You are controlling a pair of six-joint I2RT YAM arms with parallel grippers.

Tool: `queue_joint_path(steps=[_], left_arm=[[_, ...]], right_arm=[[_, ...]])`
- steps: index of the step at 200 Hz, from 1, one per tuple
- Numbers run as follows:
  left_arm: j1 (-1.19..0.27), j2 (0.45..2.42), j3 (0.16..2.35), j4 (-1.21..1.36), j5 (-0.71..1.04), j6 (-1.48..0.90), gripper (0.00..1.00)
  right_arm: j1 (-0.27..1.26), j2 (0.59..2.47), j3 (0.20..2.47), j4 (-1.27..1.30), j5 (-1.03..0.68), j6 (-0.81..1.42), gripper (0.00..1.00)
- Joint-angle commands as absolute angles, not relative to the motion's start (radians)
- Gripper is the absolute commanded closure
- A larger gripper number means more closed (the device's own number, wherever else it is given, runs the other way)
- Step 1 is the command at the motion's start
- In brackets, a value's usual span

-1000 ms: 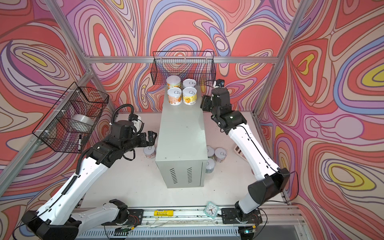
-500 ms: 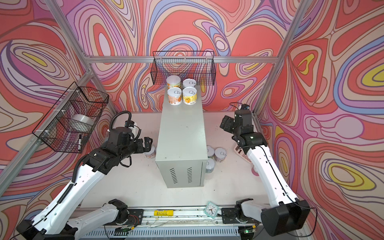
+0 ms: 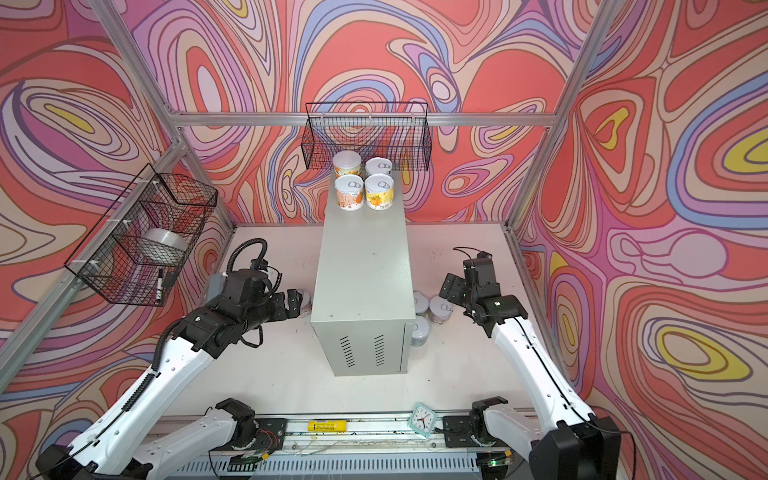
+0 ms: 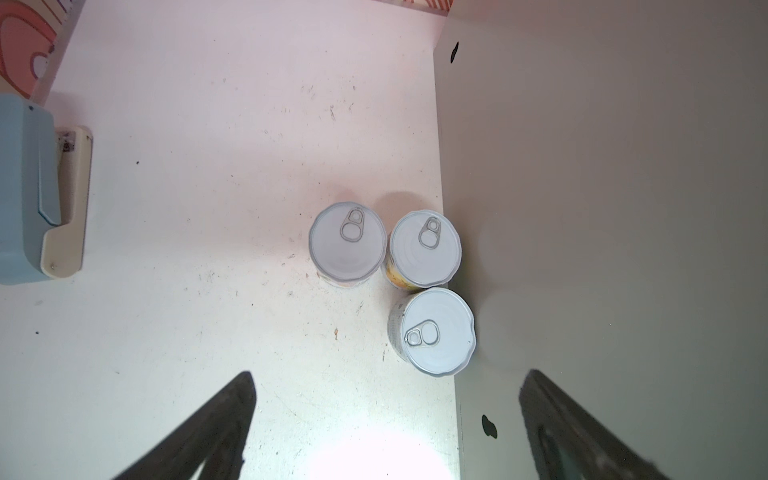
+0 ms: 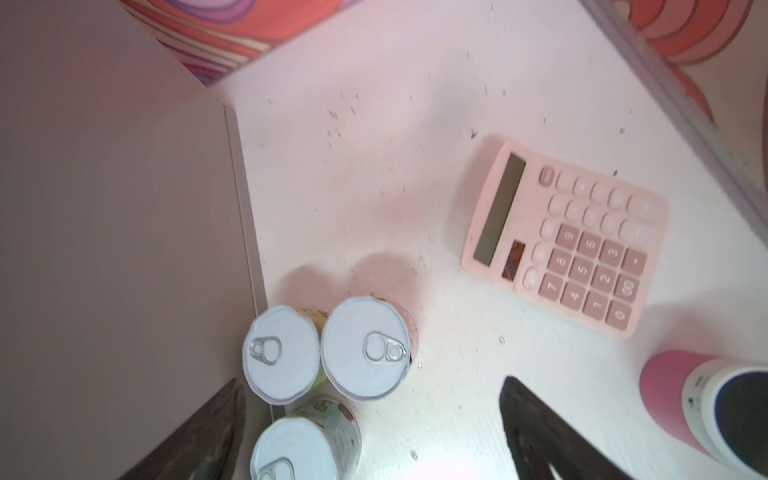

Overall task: Place and organize the canned foods onto the counter
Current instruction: 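Lower the right gripper and close it on a pink-labelled can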

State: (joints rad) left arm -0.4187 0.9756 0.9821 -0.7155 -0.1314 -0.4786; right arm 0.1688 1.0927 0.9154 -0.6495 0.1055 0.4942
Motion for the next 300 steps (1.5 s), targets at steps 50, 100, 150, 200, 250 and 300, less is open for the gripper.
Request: queue_joint_path(steps=[50, 100, 150, 200, 250, 300], left_arm=[[-0.413, 0.978, 0.941, -0.639, -0.073, -0.496, 0.0], [-0.413, 1.018, 0.971, -0.634, -0.068, -0.472, 0.0], [-0.414, 1.027, 0.966, -0.621, -0.068, -0.472, 0.0], [-0.413, 1.033, 0.964, -0.614, -0.066, -0.469, 0.0], [-0.413, 1.048, 0.969, -0.595, -0.052, -0.468, 0.0], [-0.412, 1.027, 0.952, -0.604, -0.052, -0.471, 0.0]], right_arm=[[0.171, 1.073, 0.776, -0.593, -0.007, 0.548, 0.07], [0.171, 1.129, 0.756, -0.591, -0.047, 0.501, 0.12], [0.171, 1.17, 0.762, -0.603, -0.078, 0.458, 0.09], [0.185, 1.205, 0.776, -0.617, -0.108, 0.432, 0.12], [0.195, 1.244, 0.786, -0.607, -0.049, 0.417, 0.1], [0.194, 1.306, 0.791, -0.547, -0.055, 0.415, 0.08]])
